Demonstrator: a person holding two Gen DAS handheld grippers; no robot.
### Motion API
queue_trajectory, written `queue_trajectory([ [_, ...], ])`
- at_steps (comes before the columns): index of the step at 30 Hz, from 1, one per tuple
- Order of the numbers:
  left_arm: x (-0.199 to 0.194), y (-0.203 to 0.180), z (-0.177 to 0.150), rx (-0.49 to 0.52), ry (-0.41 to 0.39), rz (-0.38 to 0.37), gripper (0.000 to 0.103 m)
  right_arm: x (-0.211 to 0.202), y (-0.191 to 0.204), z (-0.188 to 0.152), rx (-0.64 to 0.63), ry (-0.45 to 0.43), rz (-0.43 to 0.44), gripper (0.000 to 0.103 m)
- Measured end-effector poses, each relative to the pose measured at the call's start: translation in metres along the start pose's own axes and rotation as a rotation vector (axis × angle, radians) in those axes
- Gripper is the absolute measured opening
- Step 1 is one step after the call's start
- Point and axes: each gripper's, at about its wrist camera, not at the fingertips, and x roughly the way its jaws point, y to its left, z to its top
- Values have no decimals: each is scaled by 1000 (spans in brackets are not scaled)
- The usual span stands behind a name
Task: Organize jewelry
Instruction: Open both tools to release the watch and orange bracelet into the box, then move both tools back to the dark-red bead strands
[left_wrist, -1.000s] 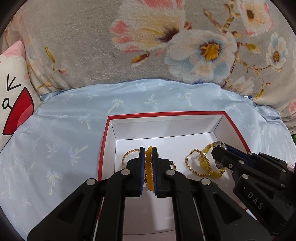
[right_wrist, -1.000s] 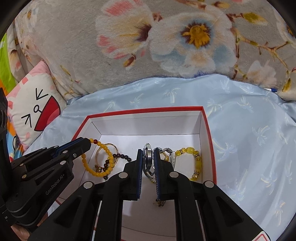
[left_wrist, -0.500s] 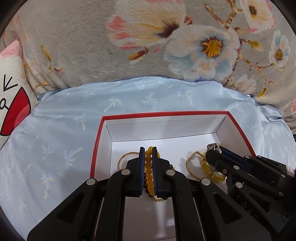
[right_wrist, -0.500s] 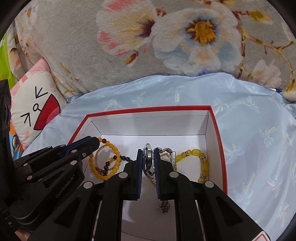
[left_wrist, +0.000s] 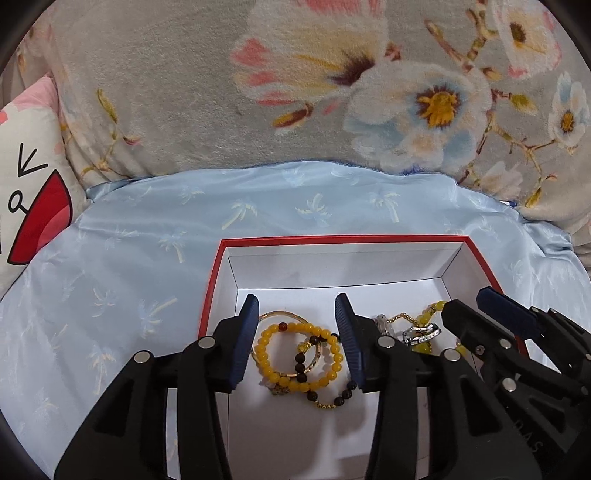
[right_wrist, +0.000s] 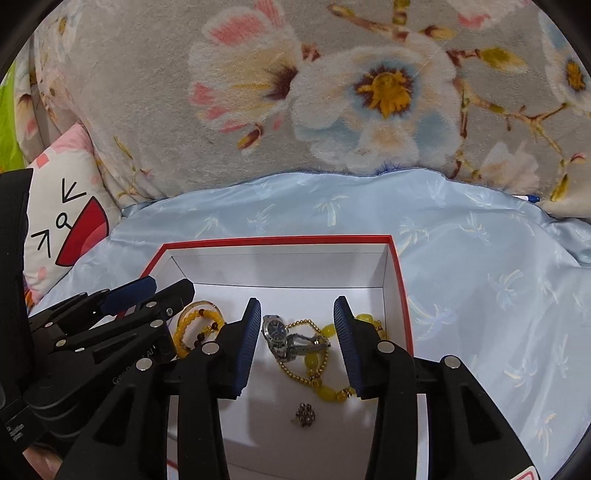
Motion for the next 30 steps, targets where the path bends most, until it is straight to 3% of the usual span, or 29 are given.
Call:
queue_trajectory([
  [30,-97,-18,-54,9,-10,-40,41,-105,14,-60,-3,-23,-7,41],
])
